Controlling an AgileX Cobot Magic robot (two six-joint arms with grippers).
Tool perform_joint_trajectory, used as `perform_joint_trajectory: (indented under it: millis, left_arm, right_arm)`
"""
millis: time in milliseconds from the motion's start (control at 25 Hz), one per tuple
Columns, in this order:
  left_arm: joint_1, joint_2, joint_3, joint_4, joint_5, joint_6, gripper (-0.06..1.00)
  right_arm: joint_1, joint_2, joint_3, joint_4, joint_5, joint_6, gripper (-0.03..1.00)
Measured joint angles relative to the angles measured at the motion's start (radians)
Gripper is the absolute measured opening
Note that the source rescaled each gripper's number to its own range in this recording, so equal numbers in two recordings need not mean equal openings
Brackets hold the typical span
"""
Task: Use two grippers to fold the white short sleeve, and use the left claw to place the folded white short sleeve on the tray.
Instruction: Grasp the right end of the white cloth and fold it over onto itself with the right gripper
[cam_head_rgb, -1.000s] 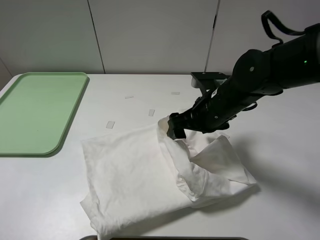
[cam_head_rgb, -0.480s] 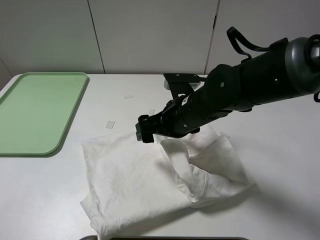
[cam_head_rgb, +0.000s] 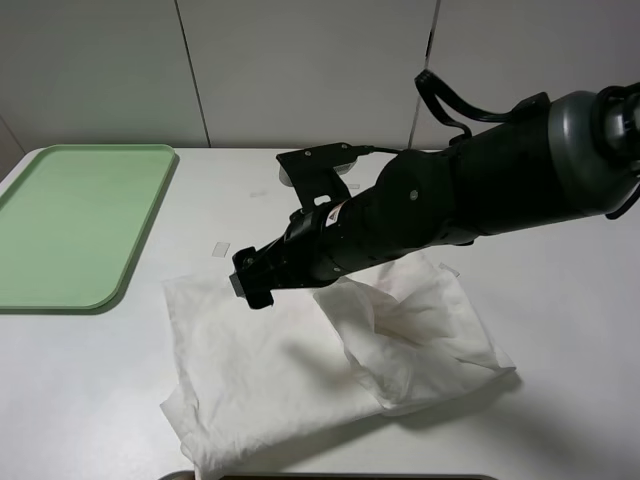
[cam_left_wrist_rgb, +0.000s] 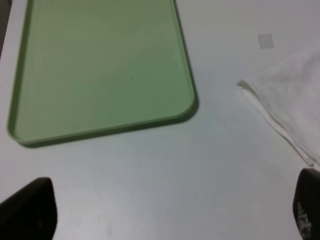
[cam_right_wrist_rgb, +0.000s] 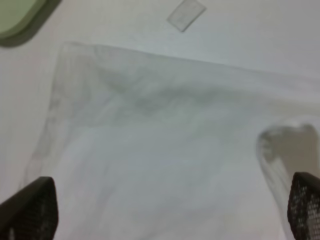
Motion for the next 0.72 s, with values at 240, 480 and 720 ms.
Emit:
perform_joint_trajectory:
  millis: [240,480,720]
  left_arm:
    - [0.0,0.0,0.0,0.0,0.0,0.0,0.94]
    - [0.0,0.0,0.0,0.0,0.0,0.0,0.94]
    - [0.0,0.0,0.0,0.011,0.0,0.0,0.94]
  right_arm:
    - [0.014,0.0,0.0,0.011,-0.002,-0.101,1.0]
    - [-0.004,0.0,0.0,-0.068,0.03,-0.217,1.0]
    - [-0.137,-0.011,0.0,-0.149,0.133,-0.21,1.0]
